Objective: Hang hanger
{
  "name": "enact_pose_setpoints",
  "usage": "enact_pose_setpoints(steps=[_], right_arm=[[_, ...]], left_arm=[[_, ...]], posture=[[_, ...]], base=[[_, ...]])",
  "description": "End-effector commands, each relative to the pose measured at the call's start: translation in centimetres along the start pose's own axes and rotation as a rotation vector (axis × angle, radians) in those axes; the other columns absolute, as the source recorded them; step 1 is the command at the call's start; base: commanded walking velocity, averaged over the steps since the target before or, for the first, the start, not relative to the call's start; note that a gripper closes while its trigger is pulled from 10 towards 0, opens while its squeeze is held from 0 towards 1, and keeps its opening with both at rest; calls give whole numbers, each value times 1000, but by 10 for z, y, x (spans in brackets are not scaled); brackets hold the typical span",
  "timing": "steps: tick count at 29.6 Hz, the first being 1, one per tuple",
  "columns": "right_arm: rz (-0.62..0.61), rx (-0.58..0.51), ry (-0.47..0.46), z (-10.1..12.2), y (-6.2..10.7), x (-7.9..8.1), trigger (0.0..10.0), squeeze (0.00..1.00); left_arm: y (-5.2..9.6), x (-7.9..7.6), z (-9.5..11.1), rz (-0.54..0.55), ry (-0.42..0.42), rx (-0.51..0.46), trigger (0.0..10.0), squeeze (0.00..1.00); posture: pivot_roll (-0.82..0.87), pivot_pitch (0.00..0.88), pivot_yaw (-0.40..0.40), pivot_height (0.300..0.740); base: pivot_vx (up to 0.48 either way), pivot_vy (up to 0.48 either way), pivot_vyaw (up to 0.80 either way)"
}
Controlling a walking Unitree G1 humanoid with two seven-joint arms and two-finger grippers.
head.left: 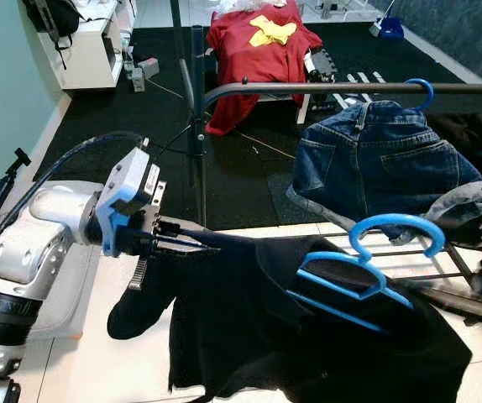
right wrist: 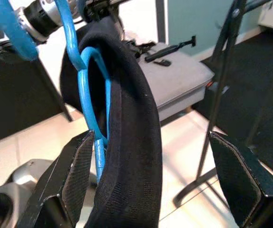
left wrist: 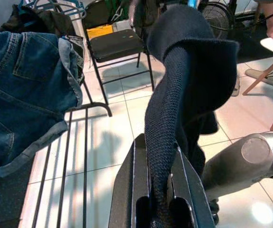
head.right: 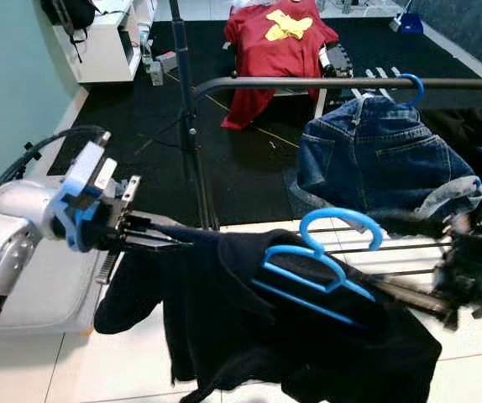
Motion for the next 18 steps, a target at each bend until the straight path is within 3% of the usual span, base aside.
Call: enact_pose_setpoints(steps=[1,9,18], right_arm=[[103,7,-30,-2,-11,17,10000,0],[109,30,-42,-6,-15,19,10000,0],[169,-93,-16,18,-18,30,10000,0]], left_arm=[[-9,2,11,-13,-28,-51,10000,0],[-15,0,13,-42,-28,-67,10000,0],[-21,1,12,-52,-24,-68,10000,0]], posture=[[-90,131,-6,740],[-97,131,0,740],[-96,132,4,740]], base=[[0,0,0],[0,0,0],[0,0,0]])
Point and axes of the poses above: a point about 5 cm out from each wrist's last joint towards the gripper, its own y axis pointing back from the gripper into the wrist, its own z axis along the axis of the wrist's last joint, x = y × z, the point moved 6 cm from there along -y, pointing out of the wrist towards the gripper, and after that the axes turned 10 degrees about -y, right-handed, at the moved point
